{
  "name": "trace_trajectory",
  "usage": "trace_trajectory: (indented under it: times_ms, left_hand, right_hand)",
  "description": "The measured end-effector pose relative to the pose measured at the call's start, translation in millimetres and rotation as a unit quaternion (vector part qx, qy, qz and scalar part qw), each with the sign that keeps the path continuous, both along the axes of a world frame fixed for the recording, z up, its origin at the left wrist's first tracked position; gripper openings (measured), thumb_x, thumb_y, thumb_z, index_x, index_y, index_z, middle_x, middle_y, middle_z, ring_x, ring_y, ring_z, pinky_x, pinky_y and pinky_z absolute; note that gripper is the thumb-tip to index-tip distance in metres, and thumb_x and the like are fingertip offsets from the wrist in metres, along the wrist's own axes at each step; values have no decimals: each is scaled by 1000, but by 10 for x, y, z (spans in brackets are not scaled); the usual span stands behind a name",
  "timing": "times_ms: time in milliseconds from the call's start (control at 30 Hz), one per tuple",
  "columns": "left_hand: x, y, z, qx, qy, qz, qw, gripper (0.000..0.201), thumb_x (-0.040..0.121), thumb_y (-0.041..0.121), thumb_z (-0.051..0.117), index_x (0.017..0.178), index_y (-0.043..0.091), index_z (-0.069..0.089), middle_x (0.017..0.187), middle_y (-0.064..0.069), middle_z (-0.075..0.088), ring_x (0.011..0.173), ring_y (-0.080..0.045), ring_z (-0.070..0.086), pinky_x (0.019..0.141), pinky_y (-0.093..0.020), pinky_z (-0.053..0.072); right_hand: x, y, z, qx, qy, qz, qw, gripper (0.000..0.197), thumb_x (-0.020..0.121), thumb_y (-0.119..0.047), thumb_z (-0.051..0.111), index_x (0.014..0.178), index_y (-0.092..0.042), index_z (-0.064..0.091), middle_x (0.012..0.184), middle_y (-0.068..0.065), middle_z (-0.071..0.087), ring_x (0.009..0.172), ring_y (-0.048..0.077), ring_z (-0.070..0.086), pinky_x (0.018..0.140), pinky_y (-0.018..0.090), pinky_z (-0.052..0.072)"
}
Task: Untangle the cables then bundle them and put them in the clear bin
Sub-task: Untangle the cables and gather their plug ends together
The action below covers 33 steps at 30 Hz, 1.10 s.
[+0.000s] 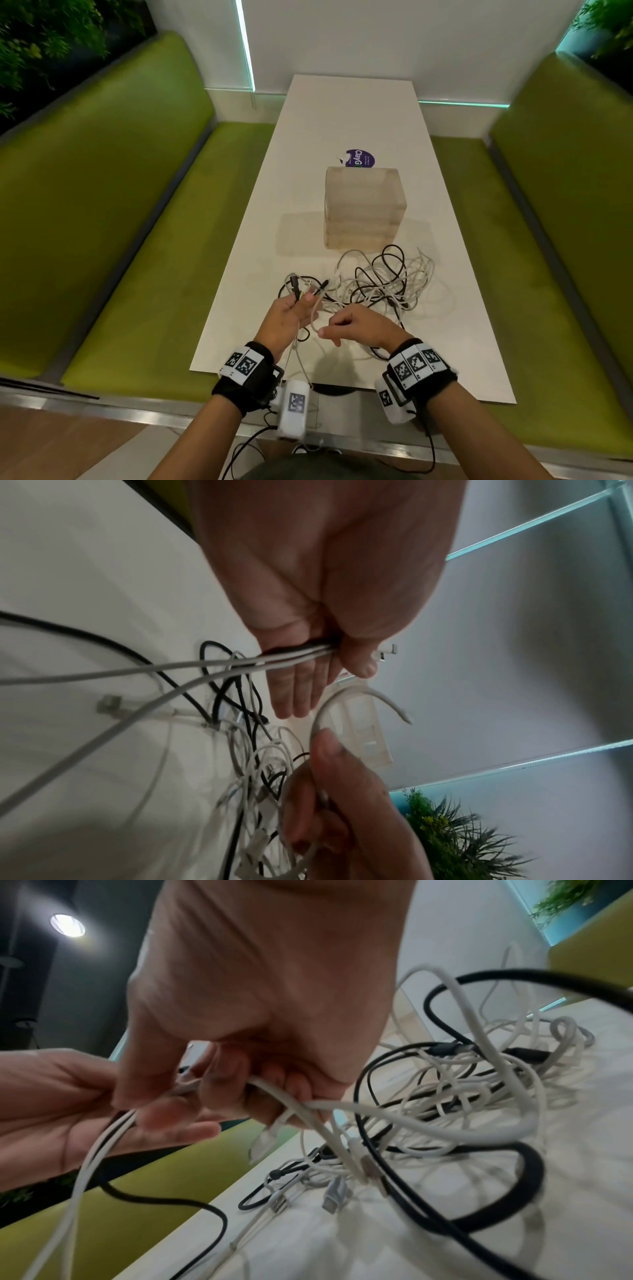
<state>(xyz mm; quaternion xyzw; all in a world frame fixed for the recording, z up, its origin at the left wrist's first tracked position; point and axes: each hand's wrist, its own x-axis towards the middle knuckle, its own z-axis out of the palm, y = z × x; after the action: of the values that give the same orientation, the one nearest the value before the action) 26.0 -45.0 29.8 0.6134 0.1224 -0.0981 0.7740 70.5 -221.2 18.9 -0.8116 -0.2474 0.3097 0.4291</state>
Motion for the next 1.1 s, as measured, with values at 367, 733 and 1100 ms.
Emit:
trace_trajectory:
  times_ms: [367,733,1100]
  left_hand:
    - [12,-20,139,-68,-31,-12,997,30,100,20,40,90,2,61,61,2,49,63,-15,57,84,-39,55]
    - [97,603,582,-208,-114,163,958,31,102,28,34,78,15,48,51,9,39,40,-3,30,42,-17,27]
    - [46,205,265,175,-32,30,984,22,96,32,51,98,15,64,57,15,39,50,-5,33,46,-18,30]
  right_hand:
    - [35,-86,4,-67,51,63,994,52,80,-54,66,49,-13,55,42,-4,35,42,10,29,59,25,31]
    - [226,-341,-69,-126,-43,40,990,29,96,-38,50,73,-24,61,72,-12,55,66,-1,50,63,18,38]
    - [364,-255,48,102,-27,-102,989,36,102,-25,40,78,-9,61,63,-12,52,54,2,41,54,13,33]
